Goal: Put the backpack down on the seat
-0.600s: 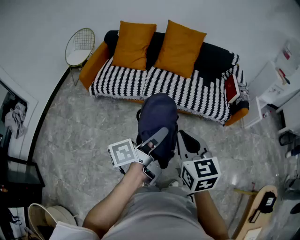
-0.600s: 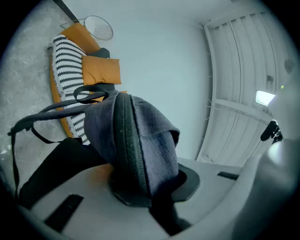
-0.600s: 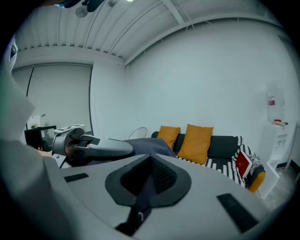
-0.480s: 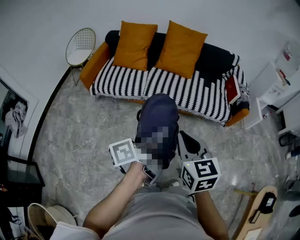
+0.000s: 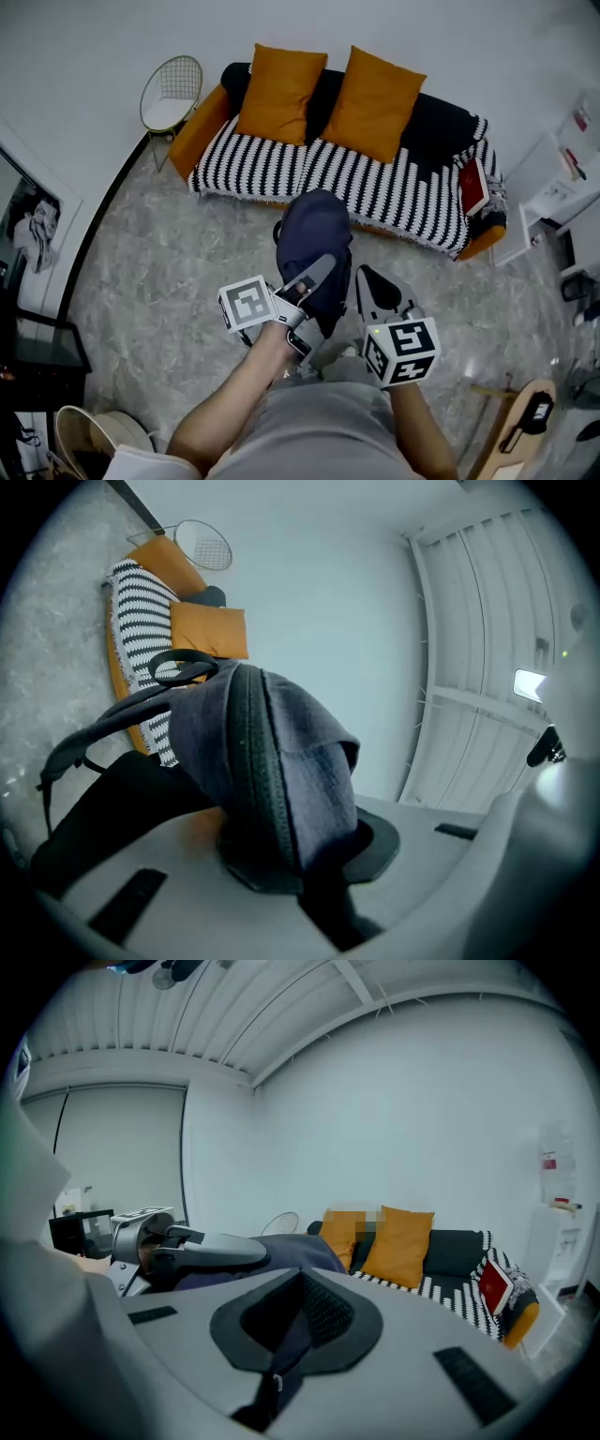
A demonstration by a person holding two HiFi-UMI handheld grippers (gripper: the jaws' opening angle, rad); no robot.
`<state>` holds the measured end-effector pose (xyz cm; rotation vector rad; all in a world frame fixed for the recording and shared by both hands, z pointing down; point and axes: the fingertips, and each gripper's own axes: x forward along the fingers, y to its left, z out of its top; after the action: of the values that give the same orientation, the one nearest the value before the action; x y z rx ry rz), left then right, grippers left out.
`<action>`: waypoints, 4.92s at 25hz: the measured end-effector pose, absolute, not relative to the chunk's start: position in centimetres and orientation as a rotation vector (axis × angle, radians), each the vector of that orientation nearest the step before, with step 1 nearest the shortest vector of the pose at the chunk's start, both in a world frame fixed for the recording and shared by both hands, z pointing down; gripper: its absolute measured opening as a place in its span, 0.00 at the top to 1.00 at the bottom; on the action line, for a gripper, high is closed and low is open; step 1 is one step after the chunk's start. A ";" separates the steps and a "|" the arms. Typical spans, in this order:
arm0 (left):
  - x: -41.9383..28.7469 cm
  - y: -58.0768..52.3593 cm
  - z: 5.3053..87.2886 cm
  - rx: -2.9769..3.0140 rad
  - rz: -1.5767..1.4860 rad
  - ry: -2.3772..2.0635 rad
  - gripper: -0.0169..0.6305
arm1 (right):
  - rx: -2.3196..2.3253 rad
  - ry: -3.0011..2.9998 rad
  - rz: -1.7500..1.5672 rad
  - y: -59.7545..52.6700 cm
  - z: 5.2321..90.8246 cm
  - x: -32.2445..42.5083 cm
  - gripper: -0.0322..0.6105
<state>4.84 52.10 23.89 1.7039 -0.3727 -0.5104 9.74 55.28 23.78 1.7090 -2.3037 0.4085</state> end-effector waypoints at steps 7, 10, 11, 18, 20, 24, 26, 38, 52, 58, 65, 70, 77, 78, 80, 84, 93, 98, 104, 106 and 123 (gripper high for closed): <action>3.4 49.4 24.6 1.709 -0.504 -0.425 0.90 | 1.687 -2.329 0.414 52.8 24.1 8.8 0.95; 3.7 47.7 24.8 1.703 -0.510 -0.428 0.90 | 1.672 -2.339 0.420 51.3 24.5 8.9 0.95; 3.9 47.1 24.8 1.701 -0.515 -0.427 0.90 | 1.668 -2.342 0.422 50.7 24.6 9.1 0.95; 5.0 42.1 26.5 1.725 -0.458 -0.500 0.90 | 1.653 -2.373 0.457 45.0 25.3 11.1 0.95; 5.4 40.5 26.9 1.724 -0.455 -0.512 0.90 | 1.639 -2.382 0.465 43.2 25.5 11.5 0.95; 7.0 36.9 27.1 1.692 -0.489 -0.513 0.90 | 1.601 -2.393 0.481 39.4 26.0 12.9 0.95; 7.9 35.3 26.9 1.677 -0.510 -0.505 0.90 | 1.583 -2.391 0.492 37.7 26.4 13.6 0.95; 11.1 26.3 28.6 1.668 -0.498 -0.597 0.90 | 1.496 -2.432 0.532 28.2 27.7 17.2 0.95; 12.5 18.8 30.8 1.662 -0.514 -0.646 0.90 | 1.429 -2.458 0.552 21.4 30.4 18.8 0.95; 12.7 15.1 32.0 1.638 -0.538 -0.615 0.90 | 1.445 -2.427 0.566 18.1 31.9 19.3 0.95; 12.7 10.2 34.9 1.635 -0.475 -0.582 0.90 | 1.490 -2.377 0.589 13.4 33.9 18.8 0.95; 12.8 6.0 37.0 1.622 -0.442 -0.538 0.90 | 1.539 -2.330 0.607 9.3 35.5 18.5 0.95; 12.8 0.3 40.5 1.590 -0.422 -0.474 0.90 | 1.595 -2.252 0.632 4.2 38.2 18.6 0.95; 13.0 -0.5 40.9 1.581 -0.429 -0.462 0.90 | 1.597 -2.239 0.636 3.7 38.6 18.7 0.95; 13.2 -2.0 42.0 1.570 -0.426 -0.448 0.90 | 1.602 -2.220 0.640 2.6 39.4 18.7 0.95; 13.3 -4.8 44.9 1.592 -0.358 -0.464 0.90 | 1.636 -2.189 0.679 0.2 41.5 18.7 0.95; 15.7 -8.1 48.4 1.578 -0.323 -0.392 0.90 | 1.724 -2.083 0.737 -2.5 45.2 20.6 0.95; 16.6 -9.2 49.5 1.568 -0.306 -0.311 0.90 | 1.748 -2.040 0.774 -4.2 46.8 20.3 0.95; 16.3 -10.3 52.8 1.627 -0.157 -0.306 0.90 | 1.757 -2.024 0.810 -6.7 48.5 18.7 0.95; 16.1 -10.6 53.3 1.644 -0.143 -0.294 0.90 | 1.754 -2.024 0.819 -7.3 48.9 18.0 0.95; 10.0 -12.9 56.5 1.660 -0.158 -0.364 0.90 | 1.562 -2.051 0.865 -11.0 52.5 12.0 0.95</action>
<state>9.99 -12.90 56.50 1.6599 -0.3644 -0.1575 12.03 -10.96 52.52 1.5617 -2.0508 0.8646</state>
